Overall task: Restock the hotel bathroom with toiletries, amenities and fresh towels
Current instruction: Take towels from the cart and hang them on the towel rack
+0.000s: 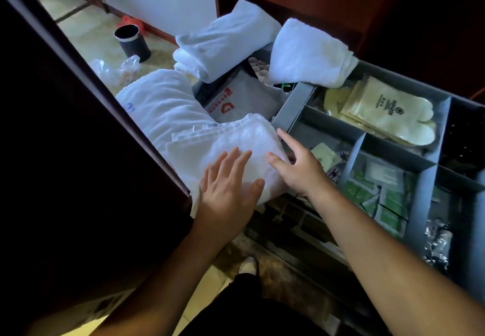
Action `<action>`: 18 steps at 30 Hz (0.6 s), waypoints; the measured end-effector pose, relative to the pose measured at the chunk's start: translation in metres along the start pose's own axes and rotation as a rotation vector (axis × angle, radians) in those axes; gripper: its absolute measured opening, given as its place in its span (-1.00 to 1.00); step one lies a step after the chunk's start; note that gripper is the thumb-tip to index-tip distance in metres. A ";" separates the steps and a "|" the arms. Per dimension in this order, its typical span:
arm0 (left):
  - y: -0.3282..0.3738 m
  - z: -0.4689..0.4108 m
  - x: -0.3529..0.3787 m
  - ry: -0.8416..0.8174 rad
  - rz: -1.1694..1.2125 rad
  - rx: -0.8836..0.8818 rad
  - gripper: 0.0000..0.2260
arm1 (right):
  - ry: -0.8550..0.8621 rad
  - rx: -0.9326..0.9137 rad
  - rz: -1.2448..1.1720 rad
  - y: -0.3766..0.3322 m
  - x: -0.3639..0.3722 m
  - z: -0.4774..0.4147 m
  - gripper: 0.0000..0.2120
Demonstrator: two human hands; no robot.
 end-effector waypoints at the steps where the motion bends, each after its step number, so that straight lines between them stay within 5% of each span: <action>1: -0.001 0.000 0.001 -0.003 -0.004 0.001 -0.38 | -0.007 0.016 -0.019 0.000 0.000 -0.001 -0.37; 11: -0.004 0.003 0.000 0.013 0.012 0.040 -0.42 | -0.115 -0.137 -0.114 -0.032 0.009 -0.009 -0.32; 18: 0.010 0.002 -0.018 0.124 0.212 0.086 -0.46 | 0.014 -0.282 -0.184 -0.063 -0.027 0.014 -0.47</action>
Point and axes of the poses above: each hand's wrist, its own z-axis away from the middle knuckle, its own x-axis out of the palm, y = z × x, the point moved 6 cm from there along -z, towards the middle knuckle, and after that the axes turned 14 degrees about z, right-handed, at the moved point
